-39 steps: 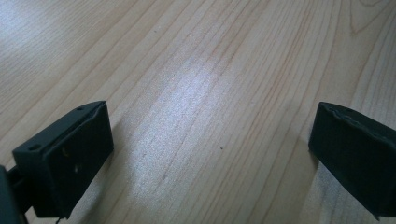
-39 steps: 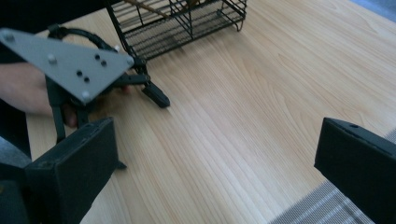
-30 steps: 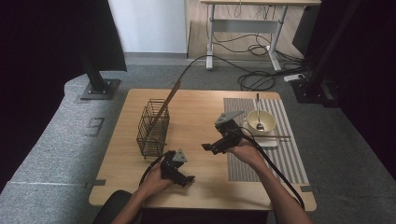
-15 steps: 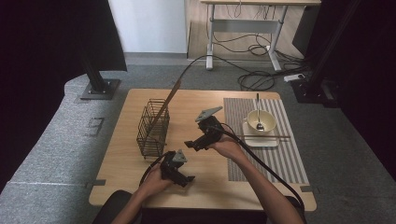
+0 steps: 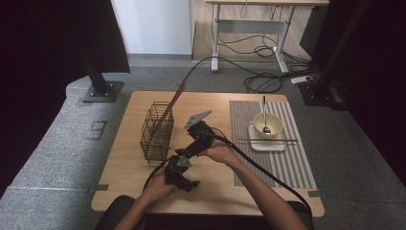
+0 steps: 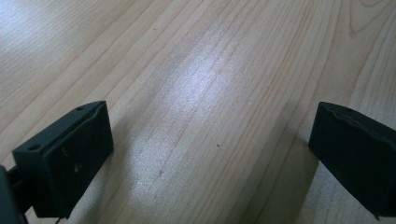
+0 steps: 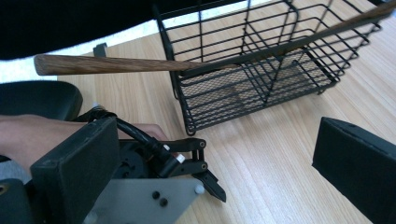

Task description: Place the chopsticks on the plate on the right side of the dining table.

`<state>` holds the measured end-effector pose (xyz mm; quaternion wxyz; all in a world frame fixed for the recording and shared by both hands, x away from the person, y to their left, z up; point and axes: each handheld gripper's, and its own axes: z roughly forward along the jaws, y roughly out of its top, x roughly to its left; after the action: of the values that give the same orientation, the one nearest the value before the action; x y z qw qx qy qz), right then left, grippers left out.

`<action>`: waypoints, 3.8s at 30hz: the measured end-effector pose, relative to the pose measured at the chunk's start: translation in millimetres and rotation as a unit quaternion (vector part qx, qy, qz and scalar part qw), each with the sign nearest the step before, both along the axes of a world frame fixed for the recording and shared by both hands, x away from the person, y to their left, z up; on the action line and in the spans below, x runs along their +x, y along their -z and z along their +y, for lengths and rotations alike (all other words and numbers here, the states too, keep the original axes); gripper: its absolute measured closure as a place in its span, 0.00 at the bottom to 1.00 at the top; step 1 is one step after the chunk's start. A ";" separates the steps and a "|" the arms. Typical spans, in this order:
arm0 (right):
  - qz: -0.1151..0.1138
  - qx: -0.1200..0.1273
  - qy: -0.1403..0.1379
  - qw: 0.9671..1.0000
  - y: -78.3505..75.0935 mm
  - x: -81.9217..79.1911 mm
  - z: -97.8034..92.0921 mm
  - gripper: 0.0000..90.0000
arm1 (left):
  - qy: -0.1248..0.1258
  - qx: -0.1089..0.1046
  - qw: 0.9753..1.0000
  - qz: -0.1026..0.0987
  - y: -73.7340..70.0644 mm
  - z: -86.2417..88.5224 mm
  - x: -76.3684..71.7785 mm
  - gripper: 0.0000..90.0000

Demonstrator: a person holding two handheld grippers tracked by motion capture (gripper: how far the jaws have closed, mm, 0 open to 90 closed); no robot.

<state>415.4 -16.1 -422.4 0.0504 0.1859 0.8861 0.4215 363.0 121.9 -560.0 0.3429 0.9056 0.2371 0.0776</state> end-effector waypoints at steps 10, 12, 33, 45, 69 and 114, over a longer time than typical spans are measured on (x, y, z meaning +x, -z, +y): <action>-0.019 -0.004 -0.034 0.999 -3.6 -6.2 25.5 0.01 | 0.001 0.000 1.000 0.000 0.0 0.0 -0.5 0.00; -0.024 -0.007 -0.036 0.999 -4.8 -7.6 31.1 0.02 | 0.001 0.000 1.000 0.000 0.0 -0.1 -0.6 0.00; -0.048 0.001 0.033 0.998 -4.8 9.9 36.3 0.18 | 0.000 0.001 1.000 0.000 -0.4 -0.3 -1.0 0.00; -0.044 0.012 0.052 0.998 -3.1 26.1 34.1 0.42 | -0.001 -0.003 1.000 0.000 0.3 -0.6 -1.0 0.00; -0.091 0.018 0.011 0.996 -15.3 13.3 33.7 0.92 | 0.001 -0.001 1.000 -0.001 0.1 -0.3 -0.7 0.00; -0.083 0.057 0.007 0.995 -90.3 -18.2 -37.5 0.92 | 0.003 0.001 1.000 -0.002 -0.1 0.2 -0.4 0.00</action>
<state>397.2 -53.6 -332.1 0.1163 0.1594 0.8523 0.4845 362.6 122.1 -559.9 0.3421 0.9067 0.2340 0.0784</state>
